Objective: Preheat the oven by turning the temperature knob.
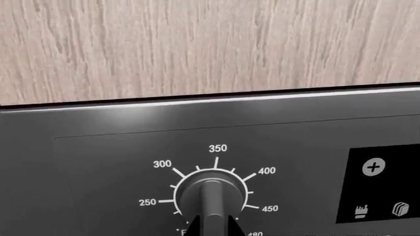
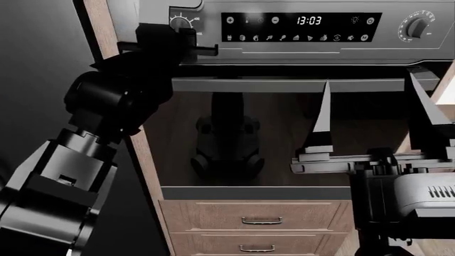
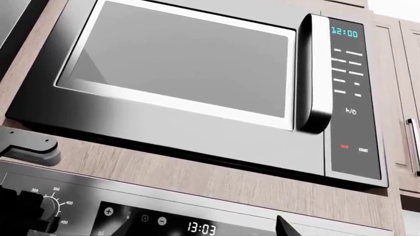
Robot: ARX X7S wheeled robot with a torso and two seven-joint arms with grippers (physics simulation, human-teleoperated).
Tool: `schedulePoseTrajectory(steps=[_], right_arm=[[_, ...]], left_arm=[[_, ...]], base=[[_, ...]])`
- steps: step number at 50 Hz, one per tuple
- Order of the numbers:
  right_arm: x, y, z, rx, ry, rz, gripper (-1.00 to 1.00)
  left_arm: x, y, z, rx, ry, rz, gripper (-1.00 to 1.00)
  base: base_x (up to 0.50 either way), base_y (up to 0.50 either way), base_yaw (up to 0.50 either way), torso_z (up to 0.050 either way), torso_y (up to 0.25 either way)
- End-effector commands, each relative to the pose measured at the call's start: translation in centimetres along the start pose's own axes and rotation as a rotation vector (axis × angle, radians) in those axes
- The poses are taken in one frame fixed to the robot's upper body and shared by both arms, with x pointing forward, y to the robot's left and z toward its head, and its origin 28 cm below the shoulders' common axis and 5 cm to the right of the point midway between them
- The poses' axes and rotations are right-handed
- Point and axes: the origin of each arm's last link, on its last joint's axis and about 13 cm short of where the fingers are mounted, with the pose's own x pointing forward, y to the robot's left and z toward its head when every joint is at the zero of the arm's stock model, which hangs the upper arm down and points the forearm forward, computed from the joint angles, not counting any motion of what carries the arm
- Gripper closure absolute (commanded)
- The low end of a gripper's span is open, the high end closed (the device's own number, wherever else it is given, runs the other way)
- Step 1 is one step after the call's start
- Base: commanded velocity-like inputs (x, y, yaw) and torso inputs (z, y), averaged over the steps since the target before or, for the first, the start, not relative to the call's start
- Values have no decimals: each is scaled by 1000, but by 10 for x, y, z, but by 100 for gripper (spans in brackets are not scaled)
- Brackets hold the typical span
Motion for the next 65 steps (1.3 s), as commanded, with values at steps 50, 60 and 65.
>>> schedulePoseTrajectory(steps=[50, 60, 65], right_arm=[[0, 0, 1, -2, 0, -2, -100], [0, 0, 1, -1, 0, -1, -100], [0, 0, 1, -1, -2, -1, -100]], left_arm=[[11, 5, 3, 224, -87, 68, 100], [16, 4, -3, 222, -68, 61, 100], [14, 5, 0, 279, -88, 79, 100]], base=[[0, 0, 0, 0, 0], [18, -1, -5, 0, 0], [31, -4, -14, 2, 0]])
